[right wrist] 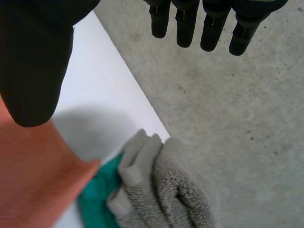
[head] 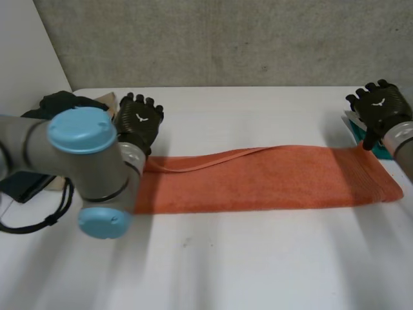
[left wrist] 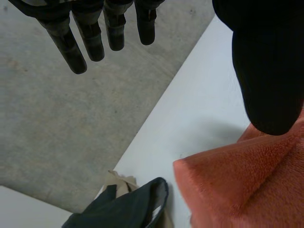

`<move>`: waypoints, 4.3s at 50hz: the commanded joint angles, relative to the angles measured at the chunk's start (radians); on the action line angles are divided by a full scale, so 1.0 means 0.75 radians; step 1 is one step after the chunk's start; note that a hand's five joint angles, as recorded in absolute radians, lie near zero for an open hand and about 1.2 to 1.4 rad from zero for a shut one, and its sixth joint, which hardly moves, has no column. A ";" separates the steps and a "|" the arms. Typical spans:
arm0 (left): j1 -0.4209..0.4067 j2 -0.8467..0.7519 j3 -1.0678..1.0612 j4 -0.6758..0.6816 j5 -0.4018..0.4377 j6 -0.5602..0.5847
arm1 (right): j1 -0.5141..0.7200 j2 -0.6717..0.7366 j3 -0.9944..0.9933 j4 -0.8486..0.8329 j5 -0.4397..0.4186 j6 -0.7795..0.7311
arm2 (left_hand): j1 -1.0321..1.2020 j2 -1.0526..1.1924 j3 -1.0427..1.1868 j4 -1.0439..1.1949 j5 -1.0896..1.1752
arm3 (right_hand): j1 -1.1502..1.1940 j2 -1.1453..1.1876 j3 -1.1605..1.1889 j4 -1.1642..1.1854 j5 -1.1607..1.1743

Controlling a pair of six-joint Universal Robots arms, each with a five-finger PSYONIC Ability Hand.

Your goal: Fold the laundry.

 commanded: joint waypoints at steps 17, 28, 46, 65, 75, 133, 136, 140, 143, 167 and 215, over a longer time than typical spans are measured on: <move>0.222 -0.141 -0.095 0.022 0.379 -0.007 | -0.212 -0.194 0.457 0.193 -0.275 0.046 | 0.060 0.037 0.032 0.043 0.012 | -0.057 -0.035 -0.031 -0.028 -0.045; 0.238 -0.377 0.318 0.151 0.343 -0.160 | -0.208 -0.192 0.502 0.114 -0.269 0.056 | 0.279 0.256 0.250 0.262 0.231 | 0.065 0.086 0.090 0.093 0.076; 0.192 -0.250 0.194 0.008 0.166 -0.172 | -0.251 -0.194 0.519 0.095 -0.273 0.013 | 0.228 0.205 0.200 0.211 0.180 | 0.225 0.247 0.251 0.254 0.236; 0.146 -0.289 0.128 0.018 0.373 -0.154 | -0.243 -0.190 0.527 0.093 -0.269 -0.004 | 0.228 0.205 0.200 0.211 0.180 | 0.225 0.247 0.251 0.254 0.236; 0.202 -0.528 0.496 0.116 0.273 -0.156 | -0.251 -0.186 0.529 0.079 -0.277 -0.001 | 0.263 0.241 0.235 0.246 0.216 | 0.225 0.247 0.251 0.254 0.236; 0.218 0.484 -0.485 0.155 0.115 -0.305 | 0.362 -0.153 0.302 -0.443 -0.034 -0.511 | 0.138 0.115 0.110 0.121 0.090 | 1.551 1.572 1.577 1.580 1.562; 0.220 0.525 -0.528 0.155 0.130 -0.307 | 0.553 -0.109 0.286 -0.479 -0.181 -0.513 | 0.138 0.115 0.110 0.121 0.090 | 1.551 1.572 1.577 1.580 1.562; 0.220 0.541 -0.573 0.155 0.158 -0.312 | 0.771 0.045 0.243 -0.482 -0.375 -0.533 | 0.138 0.115 0.110 0.121 0.090 | 1.551 1.572 1.577 1.580 1.562; 0.220 0.541 -0.596 0.157 0.167 -0.314 | 0.882 0.157 0.214 -0.471 -0.459 -0.554 | 0.138 0.115 0.110 0.121 0.090 | 1.551 1.572 1.577 1.580 1.562; -0.068 0.278 -0.353 0.196 0.167 -0.357 | 0.574 -0.157 0.406 -0.163 -0.177 0.383 | 0.123 0.100 0.094 0.105 0.075 | -0.078 -0.057 -0.052 -0.049 -0.067; 0.122 0.501 -0.560 0.181 0.167 -0.481 | 0.862 0.037 0.169 -0.238 -0.163 0.391 | 0.130 0.108 0.102 0.113 0.082 | 0.037 0.059 0.063 0.066 0.049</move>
